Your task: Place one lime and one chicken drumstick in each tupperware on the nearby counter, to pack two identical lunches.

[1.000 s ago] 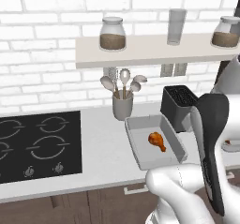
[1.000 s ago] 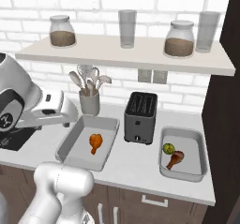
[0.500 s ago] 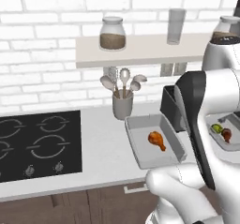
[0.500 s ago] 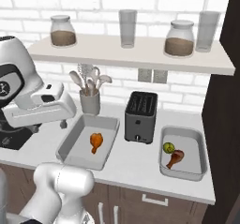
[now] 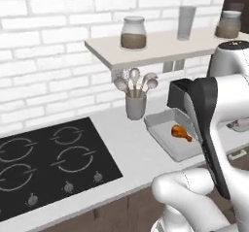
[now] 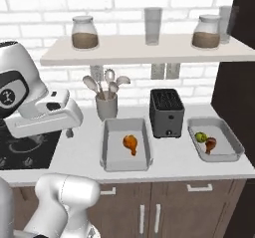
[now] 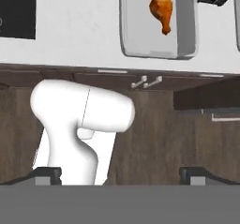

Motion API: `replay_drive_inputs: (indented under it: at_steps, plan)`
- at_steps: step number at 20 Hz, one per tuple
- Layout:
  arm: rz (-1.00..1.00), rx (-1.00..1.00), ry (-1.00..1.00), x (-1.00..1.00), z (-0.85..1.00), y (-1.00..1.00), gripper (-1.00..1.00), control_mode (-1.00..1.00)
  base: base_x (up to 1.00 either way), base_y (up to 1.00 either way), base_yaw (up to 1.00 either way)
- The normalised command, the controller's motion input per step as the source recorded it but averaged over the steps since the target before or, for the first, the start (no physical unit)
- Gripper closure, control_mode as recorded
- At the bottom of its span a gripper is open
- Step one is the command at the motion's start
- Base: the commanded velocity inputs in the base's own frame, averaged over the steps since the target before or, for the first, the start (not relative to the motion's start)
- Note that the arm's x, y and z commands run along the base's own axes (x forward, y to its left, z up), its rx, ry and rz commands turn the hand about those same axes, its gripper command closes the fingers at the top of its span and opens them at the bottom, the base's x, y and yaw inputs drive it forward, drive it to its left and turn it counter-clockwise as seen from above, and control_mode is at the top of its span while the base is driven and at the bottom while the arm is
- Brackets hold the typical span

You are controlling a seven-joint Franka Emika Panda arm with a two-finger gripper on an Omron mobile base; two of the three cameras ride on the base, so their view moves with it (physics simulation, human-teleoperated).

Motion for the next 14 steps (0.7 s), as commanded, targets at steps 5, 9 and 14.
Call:
replay_drive_inputs:
  at_steps: [5,9,14]
  plan:
    - [0.00,0.00,0.00,0.00,0.00,0.00,-1.00,1.00,0.00,0.00,-1.00]
    - [0.00,0.00,0.00,0.00,0.00,0.00,-1.00,1.00,0.00,-0.13,-0.92]
    - [0.00,0.00,0.00,0.00,0.00,0.00,-1.00,1.00,0.22,-0.78,-0.65]
